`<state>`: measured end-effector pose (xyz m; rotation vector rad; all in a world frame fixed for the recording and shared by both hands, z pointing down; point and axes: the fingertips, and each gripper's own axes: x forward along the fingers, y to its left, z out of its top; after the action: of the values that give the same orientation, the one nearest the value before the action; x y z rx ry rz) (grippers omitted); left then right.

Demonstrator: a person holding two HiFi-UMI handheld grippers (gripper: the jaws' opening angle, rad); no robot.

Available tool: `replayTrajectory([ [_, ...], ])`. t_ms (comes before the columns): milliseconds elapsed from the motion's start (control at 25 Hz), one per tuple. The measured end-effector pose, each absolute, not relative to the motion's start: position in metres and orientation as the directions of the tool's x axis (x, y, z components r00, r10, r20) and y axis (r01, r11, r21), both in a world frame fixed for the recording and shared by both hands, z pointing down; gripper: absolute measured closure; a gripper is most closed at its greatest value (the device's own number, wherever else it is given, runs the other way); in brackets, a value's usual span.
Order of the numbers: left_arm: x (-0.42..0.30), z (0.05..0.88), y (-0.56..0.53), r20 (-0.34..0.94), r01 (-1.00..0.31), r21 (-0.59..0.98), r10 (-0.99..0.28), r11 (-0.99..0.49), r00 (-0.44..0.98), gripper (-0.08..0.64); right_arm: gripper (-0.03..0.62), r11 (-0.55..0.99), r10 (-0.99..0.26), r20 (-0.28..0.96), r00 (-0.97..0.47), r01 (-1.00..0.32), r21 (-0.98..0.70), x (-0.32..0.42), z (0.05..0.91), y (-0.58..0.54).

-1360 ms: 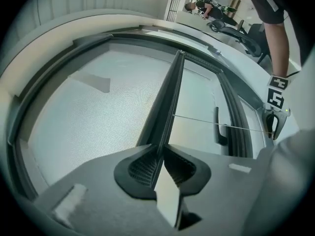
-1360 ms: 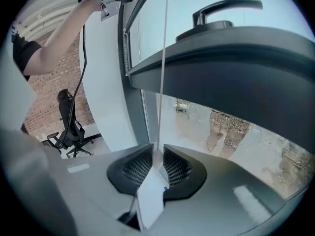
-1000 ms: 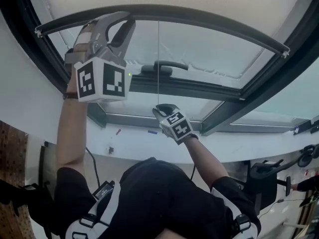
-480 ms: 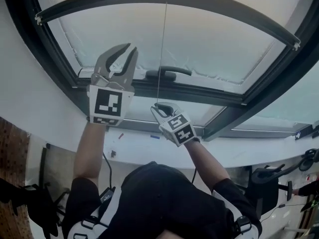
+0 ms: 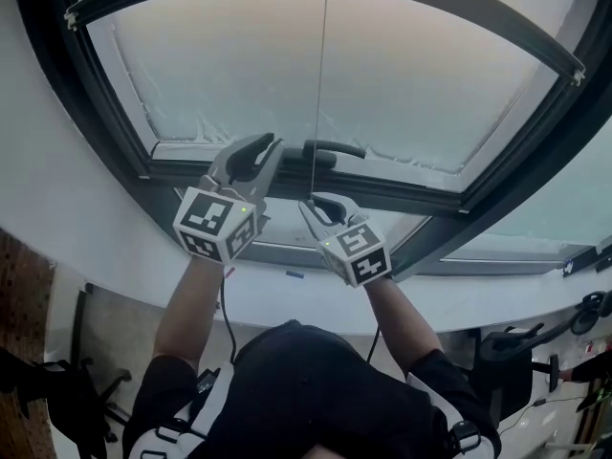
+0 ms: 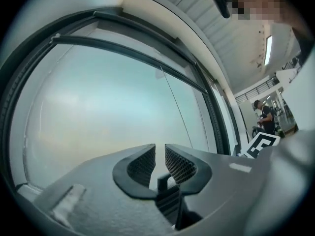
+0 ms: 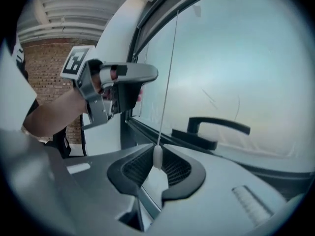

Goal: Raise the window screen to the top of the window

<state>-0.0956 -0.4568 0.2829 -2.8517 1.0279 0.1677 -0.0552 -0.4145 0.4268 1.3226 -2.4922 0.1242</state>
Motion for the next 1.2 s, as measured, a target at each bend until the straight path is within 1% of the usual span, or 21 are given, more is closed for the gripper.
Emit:
replayTrajectory([
  [120,-0.094,0.284,-0.455,-0.148,-0.623,-0.024,-0.613,-0.782,0.776,0.494,0.534,0.562,-0.808,0.276,-0.521,-0.822,0.096,-0.051,0.402,-0.417],
  [360,-0.098,0.293,-0.459,-0.129,-0.627,-0.009,-0.621,-0.779,0.773,0.494,0.535,0.547,-0.831,0.218,-0.512,-0.824,0.147,-0.046,0.371,-0.423],
  [520,-0.099,0.292,-0.462,-0.148,-0.621,-0.007,-0.613,-0.784,0.776,0.494,0.535,0.53,-0.847,0.156,-0.508,-0.827,0.187,-0.049,0.34,-0.436],
  [760,-0.098,0.3,-0.465,-0.144,-0.627,-0.015,-0.619,-0.779,0.772,0.495,0.537,0.528,-0.849,0.131,-0.511,-0.825,0.201,-0.054,0.33,-0.448],
  [920,-0.109,0.296,-0.471,-0.159,-0.658,-0.019,-0.648,-0.753,0.745,0.495,0.537,0.498,-0.865,0.057,-0.499,-0.837,0.226,-0.05,0.308,-0.446],
  [1040,-0.115,0.292,-0.476,-0.166,-0.67,-0.019,-0.659,-0.742,0.734,0.495,0.537,0.485,-0.867,0.0,-0.498,-0.845,0.226,-0.043,0.28,-0.451],
  [1200,-0.116,0.29,-0.482,-0.162,-0.675,-0.025,-0.663,-0.737,0.73,0.495,0.537,0.471,-0.857,-0.078,-0.509,-0.837,0.278,-0.05,0.235,-0.455],
])
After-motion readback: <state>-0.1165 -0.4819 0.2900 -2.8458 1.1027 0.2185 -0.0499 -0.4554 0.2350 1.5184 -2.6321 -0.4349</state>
